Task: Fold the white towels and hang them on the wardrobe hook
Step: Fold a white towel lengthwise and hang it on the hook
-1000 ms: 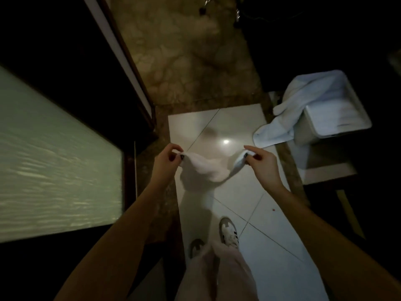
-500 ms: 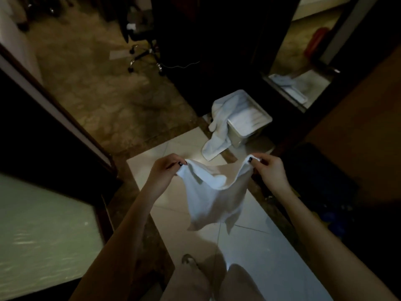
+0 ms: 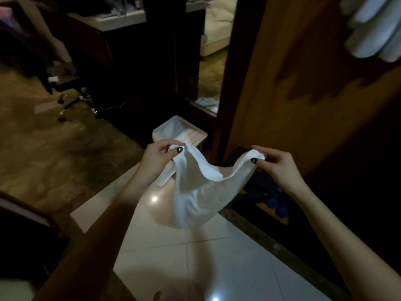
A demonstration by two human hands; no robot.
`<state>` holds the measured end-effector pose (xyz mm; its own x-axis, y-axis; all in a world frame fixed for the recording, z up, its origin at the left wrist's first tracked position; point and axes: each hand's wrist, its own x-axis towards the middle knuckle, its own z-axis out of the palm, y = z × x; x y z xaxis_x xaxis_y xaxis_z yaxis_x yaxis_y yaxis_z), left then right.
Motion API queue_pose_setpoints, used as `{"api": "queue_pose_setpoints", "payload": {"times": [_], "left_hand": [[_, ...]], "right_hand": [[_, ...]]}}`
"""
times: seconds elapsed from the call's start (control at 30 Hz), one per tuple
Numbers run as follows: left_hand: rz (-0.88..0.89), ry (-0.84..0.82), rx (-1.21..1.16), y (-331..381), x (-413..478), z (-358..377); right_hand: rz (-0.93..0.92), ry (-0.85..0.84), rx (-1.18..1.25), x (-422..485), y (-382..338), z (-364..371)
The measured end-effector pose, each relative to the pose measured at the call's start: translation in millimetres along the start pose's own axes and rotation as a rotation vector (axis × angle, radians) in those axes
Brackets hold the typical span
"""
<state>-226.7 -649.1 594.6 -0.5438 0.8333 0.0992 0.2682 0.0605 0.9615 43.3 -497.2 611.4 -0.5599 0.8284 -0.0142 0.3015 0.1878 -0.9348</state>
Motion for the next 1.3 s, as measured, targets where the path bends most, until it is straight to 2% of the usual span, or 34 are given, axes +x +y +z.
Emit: {"api": "queue_pose_setpoints", "payload": {"times": [0.23,0.37,0.5,0.6,0.67,0.77,0.83,0.93,1.0,1.3], "left_hand": [[0.1,0.067,-0.068,64.0,43.7,59.7],[0.183,0.062,-0.069,93.7,71.3,90.0],[0.232,0.021,-0.048,108.0,89.7,121.3],[0.304,-0.03,0.022,118.1,96.9,144.8],[0.33,-0.04,0.142,121.4,99.6,158.0],[0.337,-0.031,0.31,124.4,98.6,174.8],[0.302,-0.07,0.292,129.3,93.8,187.1],[0.22,-0.203,0.131,138.3,84.8,205.3],[0.18,-0.307,0.033,144.9,77.8,214.9],[0.224,-0.407,-0.201,180.4,48.8,229.1]], "right_hand": [[-0.081,0.314,0.023,-25.8,-10.7,-93.2],[-0.107,0.546,0.019,-37.3,-14.0,-142.1],[-0.121,0.771,-0.157,-43.7,-9.2,-187.0],[-0.095,0.852,-0.301,-51.8,-6.3,-208.4],[-0.013,0.893,-0.352,-57.9,-6.2,-215.7],[0.202,0.877,-0.347,-60.9,3.1,-223.9],[0.254,0.816,-0.225,-62.2,6.9,-224.4],[0.173,0.679,0.064,-67.9,-0.8,-214.5],[0.12,0.605,0.151,-73.6,-12.3,-205.3],[-0.028,0.384,0.107,-89.7,-56.6,-172.0]]}}
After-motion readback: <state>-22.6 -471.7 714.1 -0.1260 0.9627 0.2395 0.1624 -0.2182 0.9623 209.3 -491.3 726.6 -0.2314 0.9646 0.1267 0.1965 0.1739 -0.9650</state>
